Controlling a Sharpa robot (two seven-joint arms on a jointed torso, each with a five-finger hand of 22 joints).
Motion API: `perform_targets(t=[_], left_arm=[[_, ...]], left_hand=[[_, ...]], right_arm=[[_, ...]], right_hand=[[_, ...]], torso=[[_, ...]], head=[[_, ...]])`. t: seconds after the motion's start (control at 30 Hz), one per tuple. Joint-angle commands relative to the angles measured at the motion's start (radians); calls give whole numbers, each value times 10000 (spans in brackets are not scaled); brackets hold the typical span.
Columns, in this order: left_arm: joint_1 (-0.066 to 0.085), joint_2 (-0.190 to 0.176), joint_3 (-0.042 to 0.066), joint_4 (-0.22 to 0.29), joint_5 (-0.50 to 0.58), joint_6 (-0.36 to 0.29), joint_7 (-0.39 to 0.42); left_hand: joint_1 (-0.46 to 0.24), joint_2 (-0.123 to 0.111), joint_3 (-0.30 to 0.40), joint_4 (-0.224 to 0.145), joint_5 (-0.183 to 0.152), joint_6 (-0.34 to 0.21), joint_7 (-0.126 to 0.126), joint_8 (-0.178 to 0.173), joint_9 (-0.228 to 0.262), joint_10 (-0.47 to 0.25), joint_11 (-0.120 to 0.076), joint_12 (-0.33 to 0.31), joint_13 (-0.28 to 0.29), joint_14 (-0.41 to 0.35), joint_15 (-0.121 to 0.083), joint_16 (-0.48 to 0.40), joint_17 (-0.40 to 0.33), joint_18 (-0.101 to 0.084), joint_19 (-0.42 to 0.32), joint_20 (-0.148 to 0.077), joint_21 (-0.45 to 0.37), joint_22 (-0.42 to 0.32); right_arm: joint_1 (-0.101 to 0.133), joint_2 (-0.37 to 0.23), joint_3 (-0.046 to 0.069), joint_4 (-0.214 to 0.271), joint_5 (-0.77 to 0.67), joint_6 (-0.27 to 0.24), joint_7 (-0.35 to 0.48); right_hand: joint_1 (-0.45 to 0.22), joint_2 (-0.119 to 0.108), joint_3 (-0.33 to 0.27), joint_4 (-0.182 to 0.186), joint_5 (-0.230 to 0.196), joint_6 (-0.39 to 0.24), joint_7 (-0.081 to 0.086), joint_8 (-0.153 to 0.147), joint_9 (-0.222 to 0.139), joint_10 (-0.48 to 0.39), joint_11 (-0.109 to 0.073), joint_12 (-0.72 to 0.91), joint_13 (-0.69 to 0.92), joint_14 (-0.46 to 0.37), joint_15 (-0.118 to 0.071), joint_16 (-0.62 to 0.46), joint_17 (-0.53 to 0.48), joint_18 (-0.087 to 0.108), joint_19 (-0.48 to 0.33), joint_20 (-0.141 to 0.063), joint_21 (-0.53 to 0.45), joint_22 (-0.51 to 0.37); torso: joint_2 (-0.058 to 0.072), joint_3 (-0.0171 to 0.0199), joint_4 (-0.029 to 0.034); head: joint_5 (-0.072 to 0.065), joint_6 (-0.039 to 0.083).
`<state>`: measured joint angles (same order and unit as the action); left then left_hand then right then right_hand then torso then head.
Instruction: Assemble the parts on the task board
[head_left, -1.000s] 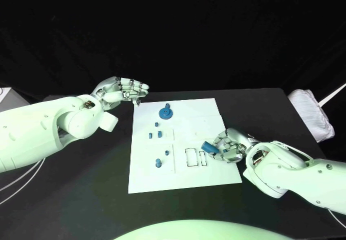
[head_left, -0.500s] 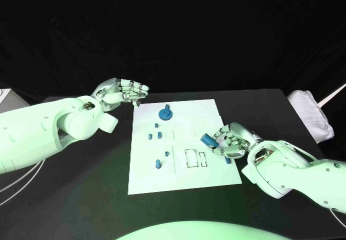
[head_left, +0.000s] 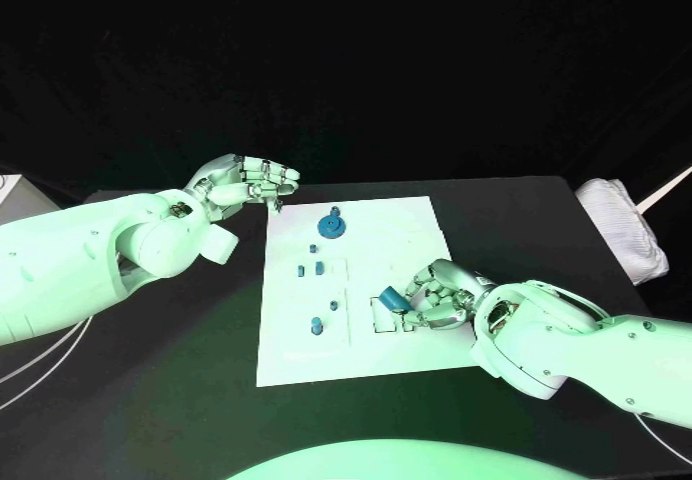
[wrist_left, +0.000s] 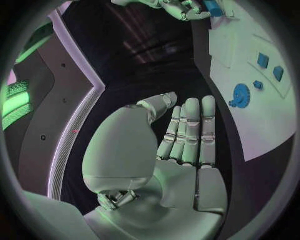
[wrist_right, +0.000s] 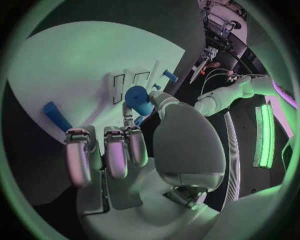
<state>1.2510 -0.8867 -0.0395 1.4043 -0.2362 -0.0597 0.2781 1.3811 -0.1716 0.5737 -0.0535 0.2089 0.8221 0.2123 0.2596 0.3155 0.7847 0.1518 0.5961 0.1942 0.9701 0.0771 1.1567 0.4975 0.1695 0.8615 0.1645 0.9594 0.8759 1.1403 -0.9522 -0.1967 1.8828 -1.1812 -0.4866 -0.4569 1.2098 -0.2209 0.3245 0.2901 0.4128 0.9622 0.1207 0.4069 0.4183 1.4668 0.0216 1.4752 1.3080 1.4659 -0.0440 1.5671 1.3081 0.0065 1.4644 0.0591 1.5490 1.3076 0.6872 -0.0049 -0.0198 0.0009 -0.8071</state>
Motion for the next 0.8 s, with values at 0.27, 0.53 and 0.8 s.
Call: perform_targets(t=[0.27,0.53,0.8], left_arm=[[3,20,5,33,40,164,-5],[4,14,5,45,34,159,-21],[5,-1,5,54,33,150,-34]], left_hand=[[-98,38,15,61,44,-63,5,43,-9,-91,12,60,13,-49,-6,53,-9,155,-4,54,-34,-17],[-93,42,21,60,50,-69,6,46,-10,-100,13,64,12,-53,-7,54,-10,156,-2,54,-38,-20],[-98,39,21,64,52,-75,8,51,-11,-110,15,71,12,-59,-5,56,-10,155,-3,55,-45,-24]], right_arm=[[-10,337,-1,-163,60,968,-252],[-25,517,-4,-385,-166,683,-291],[-32,623,-5,-510,-383,683,-312]], right_hand=[[-592,135,-65,-35,-75,471,-392,165,57,221,-142,4,1615,1036,-139,15,2574,10,959,-111,-131,2490],[-536,150,-6,-86,-157,469,-415,196,66,228,-164,2,1623,1035,-158,13,2571,12,957,-126,-138,2488],[-664,189,12,-25,-226,460,-405,221,69,239,-162,1,1636,1031,-164,6,2554,17,950,-139,-163,2478]], torso=[[15,11,16],[17,15,-7],[25,23,2]], head=[[30,-29],[74,-14],[72,-25]])
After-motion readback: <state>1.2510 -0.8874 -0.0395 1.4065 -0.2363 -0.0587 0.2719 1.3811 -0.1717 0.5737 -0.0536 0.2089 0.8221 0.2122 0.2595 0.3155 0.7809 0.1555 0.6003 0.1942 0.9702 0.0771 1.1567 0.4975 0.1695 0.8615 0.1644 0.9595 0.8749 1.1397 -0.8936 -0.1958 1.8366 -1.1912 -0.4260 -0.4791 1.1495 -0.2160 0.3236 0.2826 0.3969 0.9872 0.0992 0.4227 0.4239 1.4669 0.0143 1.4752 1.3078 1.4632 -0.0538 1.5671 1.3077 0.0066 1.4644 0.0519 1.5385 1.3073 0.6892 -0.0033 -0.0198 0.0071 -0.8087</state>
